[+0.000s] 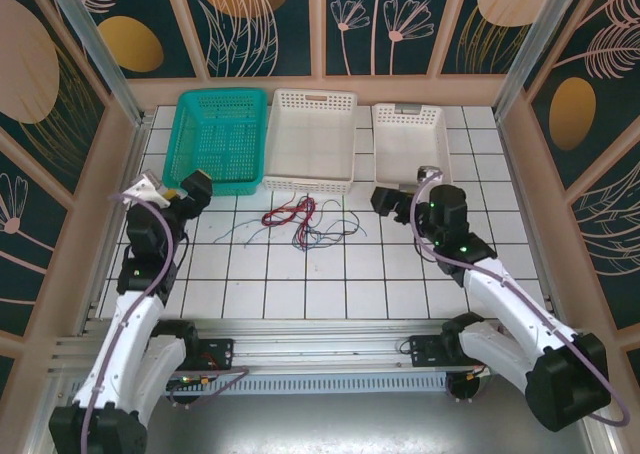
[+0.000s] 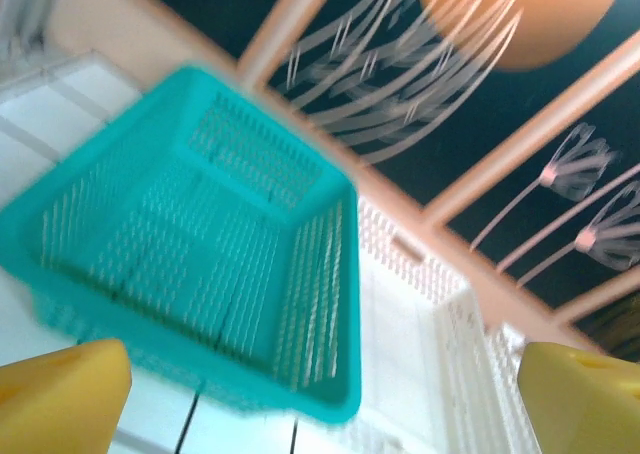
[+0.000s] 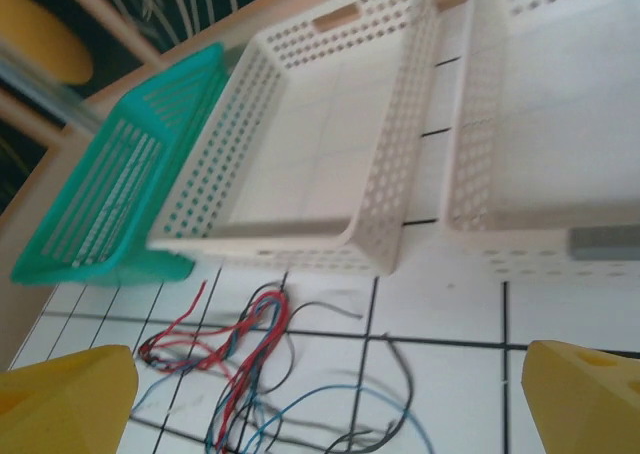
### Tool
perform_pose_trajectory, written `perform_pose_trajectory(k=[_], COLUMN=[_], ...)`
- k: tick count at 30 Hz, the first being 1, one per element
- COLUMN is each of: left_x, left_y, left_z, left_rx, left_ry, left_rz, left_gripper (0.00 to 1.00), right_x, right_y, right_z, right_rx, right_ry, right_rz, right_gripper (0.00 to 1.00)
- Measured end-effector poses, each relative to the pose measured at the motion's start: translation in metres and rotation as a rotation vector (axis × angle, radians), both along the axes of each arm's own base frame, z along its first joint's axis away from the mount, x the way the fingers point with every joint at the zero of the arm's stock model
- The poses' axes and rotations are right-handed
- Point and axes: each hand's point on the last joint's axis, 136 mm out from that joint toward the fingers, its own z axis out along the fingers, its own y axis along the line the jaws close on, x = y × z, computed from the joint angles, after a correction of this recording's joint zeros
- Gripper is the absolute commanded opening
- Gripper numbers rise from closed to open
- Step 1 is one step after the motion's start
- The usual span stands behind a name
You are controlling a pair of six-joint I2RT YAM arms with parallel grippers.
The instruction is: Untangle the cables
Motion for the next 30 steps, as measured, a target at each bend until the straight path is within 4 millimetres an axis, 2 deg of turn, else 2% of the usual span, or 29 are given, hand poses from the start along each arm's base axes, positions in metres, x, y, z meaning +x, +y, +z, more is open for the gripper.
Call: perform_pose_trajectory(k=[4, 7, 12, 15, 20, 30], left_x=[0.020, 0.011, -0.005, -0.013, -0.019, -0.009], left_y=[-0.015, -0.020, -0.034, -0.055, -0.084, -0.103], left_z=[-0.041, -0.072, -0.098, -0.111, -0.120, -0.136], left_rx=[-0.037, -0.076, -0.093, -0.070, -0.019, 0.135], left_ry=[0.193, 0.284, 0.323, 0.339, 0.312, 0.288], left_rz=[-0.069, -0.085, -0.123, -0.194, -0.299, -0.358], left_gripper=[0.99, 0.99, 0.97, 0.95, 0.94, 0.88], right_x=[-0.011, -0.017, -0.024, -0.027, -0.032, -0.036], right_y=[0.014, 0.016, 0.015, 0.013, 0.011, 0.015], right_z=[-0.011, -0.020, -0.021, -0.020, -0.019, -0.014], right_rx=[-0.031, -0.052, -0.065, -0.066, -0.063, -0.055], right_ry=[0.008, 0.020, 0.004, -0.008, -0.019, -0.037], right_rz=[0.047, 0.057, 0.061, 0.057, 0.057, 0.070], right_gripper=[0.99, 0.99, 0.99, 0.99, 0.99, 0.99])
